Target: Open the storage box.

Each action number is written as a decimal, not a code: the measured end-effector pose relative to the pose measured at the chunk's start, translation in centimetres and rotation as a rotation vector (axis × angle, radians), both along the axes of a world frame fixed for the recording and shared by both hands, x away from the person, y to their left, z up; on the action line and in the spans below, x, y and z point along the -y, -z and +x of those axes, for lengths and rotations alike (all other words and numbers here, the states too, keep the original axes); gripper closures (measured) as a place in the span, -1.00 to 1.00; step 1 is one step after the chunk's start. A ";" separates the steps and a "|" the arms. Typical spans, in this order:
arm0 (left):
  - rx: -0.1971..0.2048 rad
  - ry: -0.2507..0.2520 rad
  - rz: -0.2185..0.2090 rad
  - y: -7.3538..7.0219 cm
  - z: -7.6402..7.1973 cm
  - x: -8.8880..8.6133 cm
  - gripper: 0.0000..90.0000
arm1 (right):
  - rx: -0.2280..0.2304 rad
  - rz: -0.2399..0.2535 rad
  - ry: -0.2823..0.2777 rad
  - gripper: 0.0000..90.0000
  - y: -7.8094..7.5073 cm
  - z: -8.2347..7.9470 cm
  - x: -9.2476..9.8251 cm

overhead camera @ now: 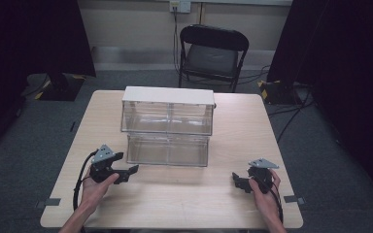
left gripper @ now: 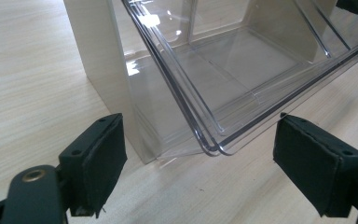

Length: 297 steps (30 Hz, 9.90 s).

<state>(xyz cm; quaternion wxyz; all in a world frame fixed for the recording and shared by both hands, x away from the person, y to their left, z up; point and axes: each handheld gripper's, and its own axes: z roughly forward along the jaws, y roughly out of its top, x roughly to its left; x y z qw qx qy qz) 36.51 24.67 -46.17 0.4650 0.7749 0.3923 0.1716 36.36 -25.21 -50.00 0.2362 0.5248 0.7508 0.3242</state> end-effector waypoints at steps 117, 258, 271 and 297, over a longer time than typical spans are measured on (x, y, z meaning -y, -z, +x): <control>0.047 -0.002 -0.109 -4.5 1.1 0.2 -0.65 | 0.000 -0.001 -0.004 -0.74 0.0 0.1 0.0; 0.082 -0.036 -0.140 -7.0 3.2 1.8 -0.66 | 0.000 -0.002 -0.004 -0.74 0.0 0.1 0.0; 0.085 -0.033 -0.138 -7.0 3.1 1.7 -0.66 | -0.001 -0.001 -0.004 -0.74 0.0 0.1 0.0; 0.086 -0.033 -0.137 -7.0 3.1 1.7 -0.66 | -0.001 -0.001 -0.004 -0.74 0.0 0.1 0.0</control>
